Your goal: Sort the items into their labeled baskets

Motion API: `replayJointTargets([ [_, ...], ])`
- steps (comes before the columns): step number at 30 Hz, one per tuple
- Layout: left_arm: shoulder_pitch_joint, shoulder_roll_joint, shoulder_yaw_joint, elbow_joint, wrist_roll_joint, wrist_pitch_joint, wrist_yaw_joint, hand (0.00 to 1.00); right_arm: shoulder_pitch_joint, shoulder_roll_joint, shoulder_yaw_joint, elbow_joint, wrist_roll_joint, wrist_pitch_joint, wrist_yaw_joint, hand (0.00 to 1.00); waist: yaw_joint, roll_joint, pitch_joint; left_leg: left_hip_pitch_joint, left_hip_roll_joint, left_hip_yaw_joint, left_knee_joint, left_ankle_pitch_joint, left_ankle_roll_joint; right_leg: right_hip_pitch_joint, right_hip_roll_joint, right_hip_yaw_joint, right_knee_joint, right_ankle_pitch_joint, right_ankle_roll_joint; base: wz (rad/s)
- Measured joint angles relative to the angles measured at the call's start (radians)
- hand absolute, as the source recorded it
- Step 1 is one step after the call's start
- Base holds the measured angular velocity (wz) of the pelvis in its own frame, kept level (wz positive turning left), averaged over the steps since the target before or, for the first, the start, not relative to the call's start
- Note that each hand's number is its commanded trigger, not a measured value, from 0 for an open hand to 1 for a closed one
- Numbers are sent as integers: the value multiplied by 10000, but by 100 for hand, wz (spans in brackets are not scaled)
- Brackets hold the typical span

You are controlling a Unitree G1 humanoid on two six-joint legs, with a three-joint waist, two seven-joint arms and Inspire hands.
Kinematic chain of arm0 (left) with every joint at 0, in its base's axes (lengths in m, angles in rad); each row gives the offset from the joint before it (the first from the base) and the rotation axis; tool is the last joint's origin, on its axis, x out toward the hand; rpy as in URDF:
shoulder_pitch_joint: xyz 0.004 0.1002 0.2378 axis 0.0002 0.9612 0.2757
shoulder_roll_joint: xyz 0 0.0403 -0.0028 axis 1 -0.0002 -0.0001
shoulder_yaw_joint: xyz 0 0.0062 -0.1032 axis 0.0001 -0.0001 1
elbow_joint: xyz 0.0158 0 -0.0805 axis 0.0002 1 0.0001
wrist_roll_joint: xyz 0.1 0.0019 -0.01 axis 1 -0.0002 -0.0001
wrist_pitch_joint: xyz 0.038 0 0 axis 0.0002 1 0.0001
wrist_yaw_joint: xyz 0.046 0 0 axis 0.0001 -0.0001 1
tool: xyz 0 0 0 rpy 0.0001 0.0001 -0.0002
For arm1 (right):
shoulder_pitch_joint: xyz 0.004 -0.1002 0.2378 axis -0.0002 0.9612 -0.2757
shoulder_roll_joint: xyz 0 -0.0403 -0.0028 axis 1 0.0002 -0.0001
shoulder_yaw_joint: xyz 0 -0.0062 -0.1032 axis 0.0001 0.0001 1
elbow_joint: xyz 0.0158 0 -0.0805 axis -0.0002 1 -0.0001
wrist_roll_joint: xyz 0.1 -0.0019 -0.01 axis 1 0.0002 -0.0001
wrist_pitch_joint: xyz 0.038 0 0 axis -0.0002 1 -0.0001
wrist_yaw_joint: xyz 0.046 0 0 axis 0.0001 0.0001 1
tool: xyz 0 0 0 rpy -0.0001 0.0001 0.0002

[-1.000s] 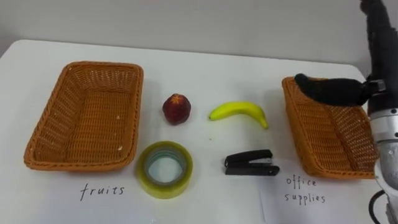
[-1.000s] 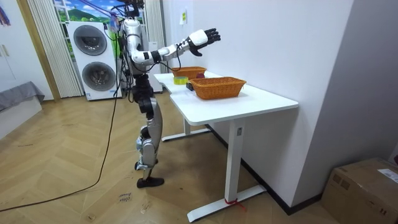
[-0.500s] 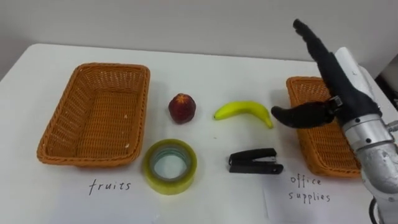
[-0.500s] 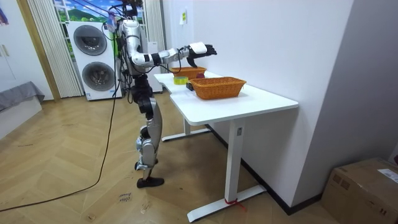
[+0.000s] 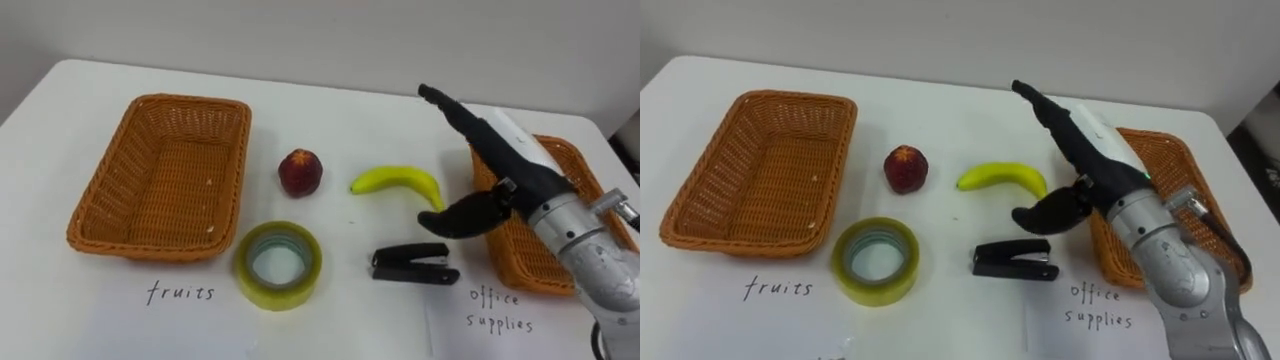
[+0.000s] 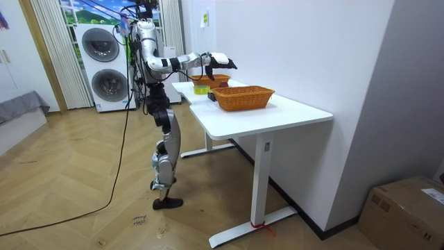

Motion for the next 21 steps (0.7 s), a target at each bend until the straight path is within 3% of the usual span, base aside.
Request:
replayJointTargets([
  [5, -76, 54, -26, 0, 40, 6, 6, 0, 110, -1, 168, 259, -48, 409, 796, 0, 3, 113, 76, -78, 0, -12, 35, -4, 5, -47, -2, -3, -6, 9, -5, 0],
  [21, -166, 69, -35, -24, 64, 18, -11, 0, 112, 1, 440, 254, -40, 703, 2495, 0, 21, 30, 17, -169, -3, -108, 83, -2, 5, -145, -14, -96, -10, 11, -5, 1],
])
